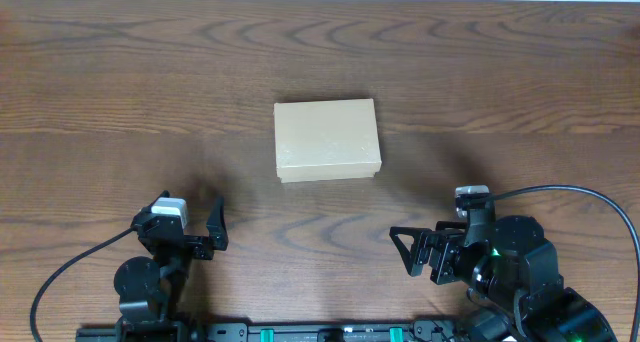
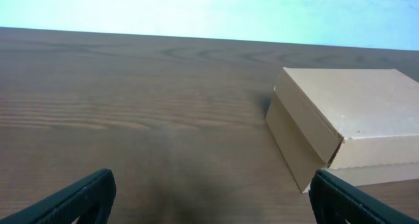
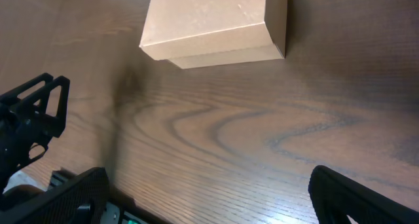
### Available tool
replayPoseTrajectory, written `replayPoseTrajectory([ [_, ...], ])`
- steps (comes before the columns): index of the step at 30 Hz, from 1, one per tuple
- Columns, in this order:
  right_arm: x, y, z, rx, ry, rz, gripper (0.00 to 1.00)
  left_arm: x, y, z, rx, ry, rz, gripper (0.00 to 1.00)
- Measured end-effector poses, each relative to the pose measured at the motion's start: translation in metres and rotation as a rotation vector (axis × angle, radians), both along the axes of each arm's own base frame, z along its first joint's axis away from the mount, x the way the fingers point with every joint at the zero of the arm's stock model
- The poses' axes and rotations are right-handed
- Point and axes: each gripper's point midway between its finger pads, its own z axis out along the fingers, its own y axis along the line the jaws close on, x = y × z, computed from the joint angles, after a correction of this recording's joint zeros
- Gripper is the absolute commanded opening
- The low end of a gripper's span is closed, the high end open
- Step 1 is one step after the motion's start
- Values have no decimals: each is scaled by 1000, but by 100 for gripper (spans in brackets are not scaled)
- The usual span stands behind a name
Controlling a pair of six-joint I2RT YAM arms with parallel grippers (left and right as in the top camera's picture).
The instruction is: Pack container
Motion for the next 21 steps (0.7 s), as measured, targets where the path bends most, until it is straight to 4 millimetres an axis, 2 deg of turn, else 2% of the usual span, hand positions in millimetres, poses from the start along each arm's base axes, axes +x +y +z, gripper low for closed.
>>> replayPoseTrajectory([
  [16, 0, 0, 0, 0, 0, 0, 99, 0, 0, 0, 0, 0, 0, 95],
  [21, -2, -5, -6, -27, 19, -10, 99, 0, 0, 0, 0, 0, 0, 95],
])
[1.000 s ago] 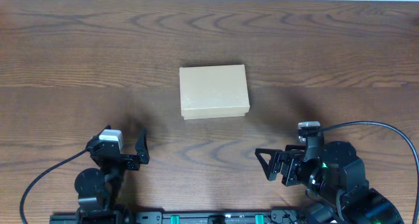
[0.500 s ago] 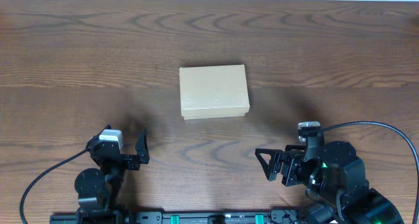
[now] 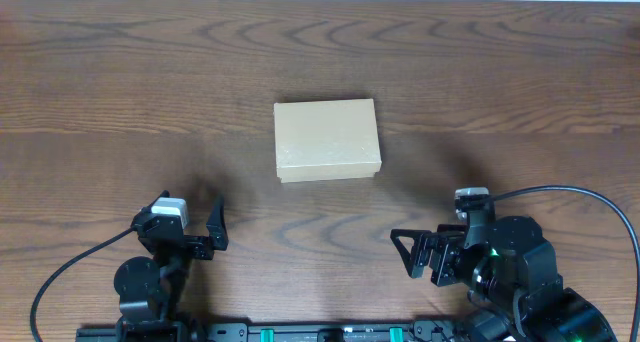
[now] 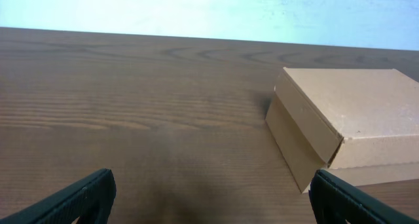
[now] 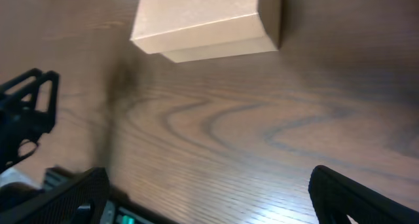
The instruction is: Pack container
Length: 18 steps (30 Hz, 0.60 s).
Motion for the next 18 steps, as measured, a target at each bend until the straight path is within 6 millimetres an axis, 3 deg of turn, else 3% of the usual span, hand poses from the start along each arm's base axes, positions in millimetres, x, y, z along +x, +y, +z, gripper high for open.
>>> replayPoseTrajectory([
  [5, 26, -11, -4, -49, -108, -88, 99, 0, 0, 0, 0, -2, 0, 95],
  [10, 48, -14, -34, -21, -253, -149, 99, 0, 0, 0, 0, -2, 0, 95],
  [13, 48, -18, -51, 1, -315, -171, 99, 0, 0, 0, 0, -3, -1, 95],
  [18, 47, -28, -61, 16, -389, -219, 99, 0, 0, 0, 0, -3, 0, 95],
])
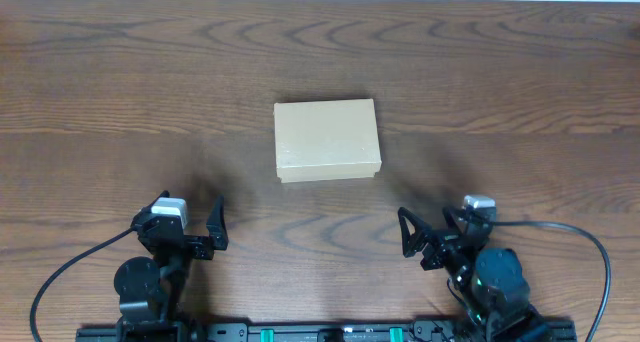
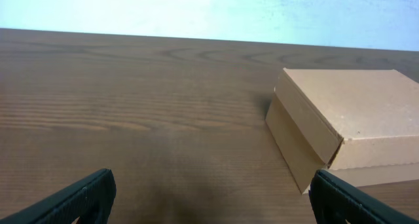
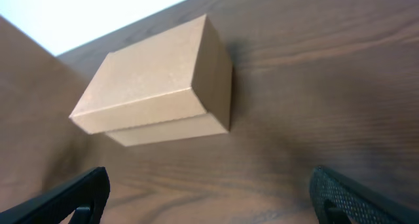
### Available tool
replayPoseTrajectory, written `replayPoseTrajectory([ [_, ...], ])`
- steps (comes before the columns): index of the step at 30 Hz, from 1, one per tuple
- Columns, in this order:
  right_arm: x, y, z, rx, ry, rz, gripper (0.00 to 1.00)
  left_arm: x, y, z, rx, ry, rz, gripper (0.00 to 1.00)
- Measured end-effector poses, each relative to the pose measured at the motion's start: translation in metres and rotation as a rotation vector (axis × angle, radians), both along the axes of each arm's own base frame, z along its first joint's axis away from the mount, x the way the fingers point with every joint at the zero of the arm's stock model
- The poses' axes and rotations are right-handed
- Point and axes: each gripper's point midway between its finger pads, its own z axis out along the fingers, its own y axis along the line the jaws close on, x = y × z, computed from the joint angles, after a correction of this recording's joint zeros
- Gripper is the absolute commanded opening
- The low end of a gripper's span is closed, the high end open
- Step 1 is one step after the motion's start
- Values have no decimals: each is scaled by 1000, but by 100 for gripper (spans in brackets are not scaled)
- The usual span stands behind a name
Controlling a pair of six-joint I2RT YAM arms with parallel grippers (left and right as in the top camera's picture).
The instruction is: Pack container
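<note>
A closed tan cardboard box (image 1: 328, 140) with its lid on sits in the middle of the wooden table; the left wrist view has the box (image 2: 347, 122) to the right and the right wrist view has the box (image 3: 157, 83) to the upper left. My left gripper (image 1: 186, 232) rests open near the front edge at the left, nothing between its fingers (image 2: 85, 194). Well short of the box, my right gripper (image 1: 437, 237) stands open at the front right, with its fingers (image 3: 347, 198) empty.
The dark wooden table (image 1: 500, 72) stretches around the box. A pale wall strip (image 2: 196, 8) lies beyond its far edge. Black cables (image 1: 70, 267) loop from both arm bases at the front.
My right arm has drawn back and lowered toward the front edge, its gripper now pointing forward at the box. The left arm and the box have not moved.
Both grippers were open and empty at the front, with the closed box in the middle. The right wrist then looked down at the box from slightly farther right. Now the right arm sits low at the front edge; the box stays untouched.
</note>
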Motion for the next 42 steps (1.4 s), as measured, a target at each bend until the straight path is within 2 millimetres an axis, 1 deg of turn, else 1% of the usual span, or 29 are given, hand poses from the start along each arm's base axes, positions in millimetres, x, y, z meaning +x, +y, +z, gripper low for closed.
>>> replayPoseTrajectory([
  [7, 0, -6, -12, 10, -44, -30, 99, 0, 0, 0, 0, 0, 0, 95],
  [42, 1, -6, -11, 11, -50, -33, 99, 0, 0, 0, 0, 0, 0, 95],
])
